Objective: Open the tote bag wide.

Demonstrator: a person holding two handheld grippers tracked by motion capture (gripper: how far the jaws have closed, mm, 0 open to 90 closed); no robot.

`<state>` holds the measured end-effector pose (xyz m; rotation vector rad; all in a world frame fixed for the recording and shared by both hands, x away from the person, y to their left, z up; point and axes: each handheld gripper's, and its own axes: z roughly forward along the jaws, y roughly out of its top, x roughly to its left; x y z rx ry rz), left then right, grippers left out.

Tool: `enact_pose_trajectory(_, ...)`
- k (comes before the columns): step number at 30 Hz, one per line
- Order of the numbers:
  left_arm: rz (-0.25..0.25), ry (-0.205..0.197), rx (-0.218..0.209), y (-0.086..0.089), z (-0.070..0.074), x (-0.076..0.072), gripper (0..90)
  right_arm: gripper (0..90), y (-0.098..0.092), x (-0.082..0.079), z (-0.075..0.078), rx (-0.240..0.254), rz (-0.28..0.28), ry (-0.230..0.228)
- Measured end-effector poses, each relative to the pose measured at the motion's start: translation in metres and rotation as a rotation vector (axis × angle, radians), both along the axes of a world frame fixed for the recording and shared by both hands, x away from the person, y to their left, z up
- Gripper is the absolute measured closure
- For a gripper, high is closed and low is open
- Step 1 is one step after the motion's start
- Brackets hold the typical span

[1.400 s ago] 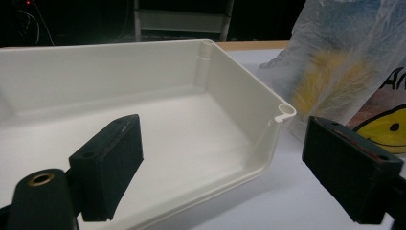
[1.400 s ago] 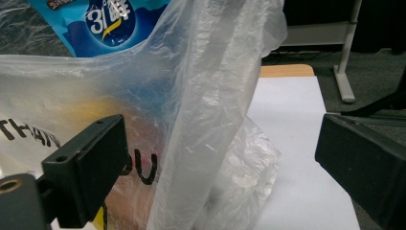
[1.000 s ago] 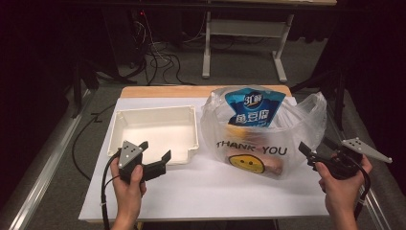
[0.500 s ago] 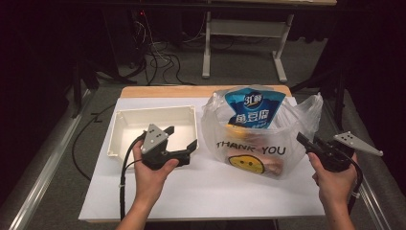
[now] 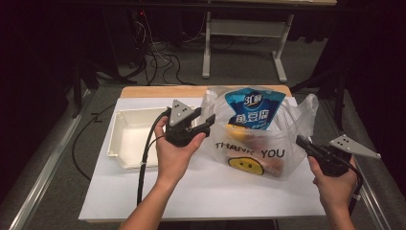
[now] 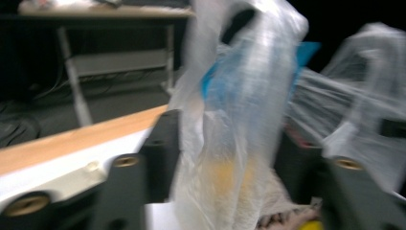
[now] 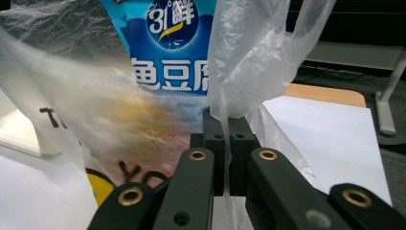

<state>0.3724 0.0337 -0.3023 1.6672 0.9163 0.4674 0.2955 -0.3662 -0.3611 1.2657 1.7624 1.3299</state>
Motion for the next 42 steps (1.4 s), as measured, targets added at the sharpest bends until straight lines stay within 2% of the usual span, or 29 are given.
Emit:
enact_pose_trajectory(1,0.0,0.0,0.0,0.0,0.0,0.0,62.0,90.0,0.0,0.0,0.0,0.0,0.0,0.0)
enact_pose_trajectory(2,0.007,0.022,-0.008,0.001,-0.003,0.005,66.6,90.0,-0.002,0.0,-0.001,0.006,-0.006,0.002)
enact_pose_trajectory(3,0.016,0.041,-0.007,0.001,-0.007,0.009,66.6,90.0,-0.002,0.0,-0.001,0.006,-0.006,0.002)
enact_pose_trajectory(5,0.044,0.098,0.01,0.0,-0.016,0.019,72.8,90.0,-0.006,0.001,-0.003,0.006,-0.021,0.015)
enact_pose_trajectory(6,0.052,0.114,0.023,-0.001,-0.02,0.023,77.0,90.0,-0.008,0.004,-0.005,0.005,-0.033,0.03)
enact_pose_trajectory(8,0.066,0.162,0.058,-0.005,-0.032,0.031,77.8,90.0,-0.009,0.006,-0.007,0.005,-0.041,0.041)
enact_pose_trajectory(10,0.055,0.214,0.081,-0.01,-0.046,0.037,81.0,90.0,-0.009,0.009,-0.011,0.005,-0.051,0.063)
enact_pose_trajectory(14,0.025,0.262,0.122,-0.021,-0.067,0.037,84.2,90.0,-0.01,0.019,-0.024,-0.017,-0.064,0.105)
enact_pose_trajectory(18,-0.009,0.279,0.165,-0.031,-0.086,0.028,86.5,90.0,-0.011,0.023,-0.041,-0.035,-0.082,0.159)
enact_pose_trajectory(21,-0.006,0.285,0.219,-0.036,-0.101,0.02,86.8,90.0,-0.015,0.023,-0.052,-0.033,-0.094,0.188)
enact_pose_trajectory(22,-0.012,0.301,0.226,-0.038,-0.108,0.016,87.1,90.0,-0.017,0.022,-0.056,-0.036,-0.095,0.196)
enact_pose_trajectory(23,-0.012,0.301,0.226,-0.038,-0.108,0.016,87.6,90.0,-0.017,0.022,-0.056,-0.036,-0.095,0.196)
enact_pose_trajectory(27,-0.007,0.319,0.251,-0.041,-0.122,0.01,88.1,90.0,-0.02,0.024,-0.068,-0.05,-0.094,0.247)
enact_pose_trajectory(32,-0.02,0.315,0.341,-0.056,-0.145,0.003,86.1,90.0,-0.019,0.027,-0.078,-0.05,-0.078,0.276)
enact_pose_trajectory(33,-0.024,0.323,0.345,-0.058,-0.15,0.002,86.0,90.0,-0.017,0.027,-0.08,-0.037,-0.084,0.289)
enact_pose_trajectory(37,-0.023,0.373,0.372,-0.059,-0.167,0.003,86.2,90.0,-0.013,0.028,-0.085,-0.04,-0.069,0.305)
enact_pose_trajectory(38,-0.023,0.374,0.352,-0.057,-0.17,0.003,86.4,90.0,-0.013,0.029,-0.087,-0.055,-0.057,0.302)
enact_pose_trajectory(39,-0.023,0.367,0.347,-0.055,-0.17,0.004,87.1,90.0,-0.013,0.029,-0.089,-0.055,-0.06,0.323)
enact_pose_trajectory(40,-0.02,0.377,0.349,-0.054,-0.169,0.003,87.3,90.0,-0.014,0.029,-0.091,-0.062,-0.058,0.327)
enact_pose_trajectory(41,-0.025,0.372,0.352,-0.053,-0.169,0.003,87.4,90.0,-0.016,0.029,-0.094,-0.072,-0.062,0.326)
enact_pose_trajectory(42,-0.034,0.377,0.343,-0.052,-0.169,0.003,87.3,90.0,-0.017,0.028,-0.097,-0.048,-0.077,0.339)
